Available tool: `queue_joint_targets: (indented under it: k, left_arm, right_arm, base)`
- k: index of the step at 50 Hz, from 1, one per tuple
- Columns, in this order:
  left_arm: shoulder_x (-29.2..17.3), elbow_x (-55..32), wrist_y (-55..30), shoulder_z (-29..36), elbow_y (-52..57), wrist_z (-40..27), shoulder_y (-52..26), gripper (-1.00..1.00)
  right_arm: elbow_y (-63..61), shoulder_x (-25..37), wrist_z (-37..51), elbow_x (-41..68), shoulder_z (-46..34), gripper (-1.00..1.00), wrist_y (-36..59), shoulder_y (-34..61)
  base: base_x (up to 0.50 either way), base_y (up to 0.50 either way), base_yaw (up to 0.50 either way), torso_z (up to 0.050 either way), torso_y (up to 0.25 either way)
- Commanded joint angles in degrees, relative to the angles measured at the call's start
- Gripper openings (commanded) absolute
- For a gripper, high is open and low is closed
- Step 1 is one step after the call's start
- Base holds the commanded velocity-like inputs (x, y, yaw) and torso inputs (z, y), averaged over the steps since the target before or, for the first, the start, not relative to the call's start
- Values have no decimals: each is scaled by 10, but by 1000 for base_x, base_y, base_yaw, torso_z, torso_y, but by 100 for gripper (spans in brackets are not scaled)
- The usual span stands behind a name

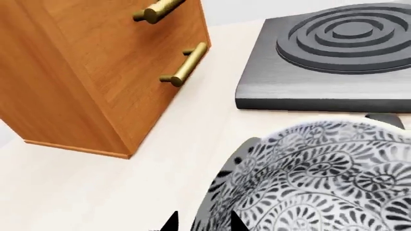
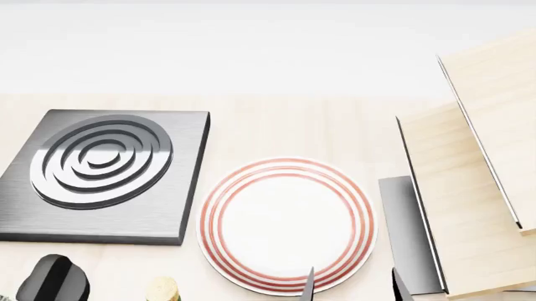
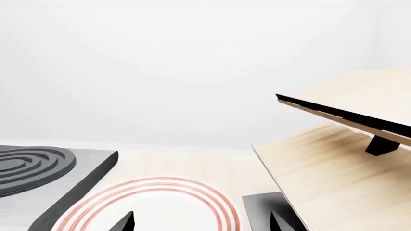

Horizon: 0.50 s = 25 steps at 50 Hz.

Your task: Pick up the akita bowl and put it on the plate.

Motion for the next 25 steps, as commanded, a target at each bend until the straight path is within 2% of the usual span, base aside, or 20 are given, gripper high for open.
queue_joint_targets:
  k: [1,25]
  left_arm:
    - [-3,10,-4,-37,46,13,-3,-100]
    - [-11,-25,-8,-92,133,-10,-17,-100]
  right_arm:
    - [-3,2,2,1,-1,100,1,0]
    - [-12,6,6,4,-2,100,7,3]
  base:
    - [0,0,0,0,0]
    - [0,0,0,0,0]
